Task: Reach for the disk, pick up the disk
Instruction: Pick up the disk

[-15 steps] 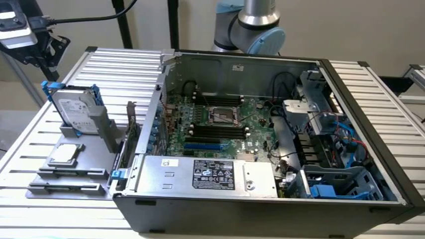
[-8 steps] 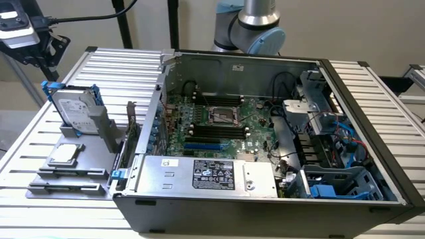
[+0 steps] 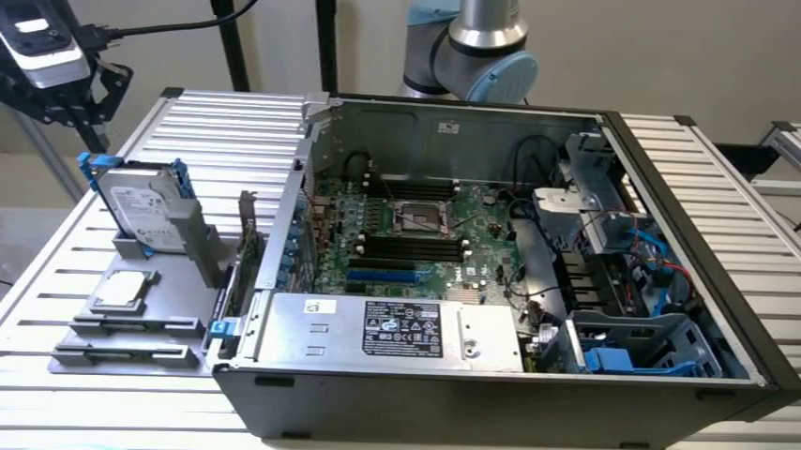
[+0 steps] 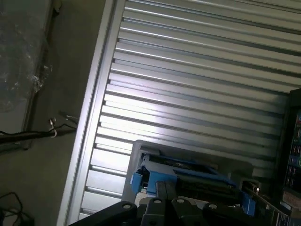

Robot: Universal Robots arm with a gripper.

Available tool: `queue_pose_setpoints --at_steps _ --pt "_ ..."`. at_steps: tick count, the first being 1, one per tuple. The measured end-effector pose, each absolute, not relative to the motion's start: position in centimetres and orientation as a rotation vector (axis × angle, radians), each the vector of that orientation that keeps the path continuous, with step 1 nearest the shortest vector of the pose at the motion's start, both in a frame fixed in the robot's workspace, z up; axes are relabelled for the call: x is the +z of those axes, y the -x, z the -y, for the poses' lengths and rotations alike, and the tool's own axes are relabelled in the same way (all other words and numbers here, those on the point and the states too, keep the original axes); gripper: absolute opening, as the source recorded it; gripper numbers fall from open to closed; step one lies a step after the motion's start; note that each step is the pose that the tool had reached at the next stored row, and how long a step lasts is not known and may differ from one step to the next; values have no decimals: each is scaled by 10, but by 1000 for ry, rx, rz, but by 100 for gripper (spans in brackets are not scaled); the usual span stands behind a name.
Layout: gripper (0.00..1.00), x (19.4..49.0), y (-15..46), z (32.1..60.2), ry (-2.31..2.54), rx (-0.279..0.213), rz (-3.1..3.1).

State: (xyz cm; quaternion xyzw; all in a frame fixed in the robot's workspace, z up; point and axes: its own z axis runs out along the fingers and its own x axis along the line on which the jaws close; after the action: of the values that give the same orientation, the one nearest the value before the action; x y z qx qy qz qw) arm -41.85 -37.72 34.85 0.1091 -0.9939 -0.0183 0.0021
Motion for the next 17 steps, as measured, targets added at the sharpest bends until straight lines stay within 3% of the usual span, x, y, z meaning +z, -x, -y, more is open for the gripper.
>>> queue_pose_setpoints --at_steps 17 --pt "11 349 418 377 -818 -56 3023"
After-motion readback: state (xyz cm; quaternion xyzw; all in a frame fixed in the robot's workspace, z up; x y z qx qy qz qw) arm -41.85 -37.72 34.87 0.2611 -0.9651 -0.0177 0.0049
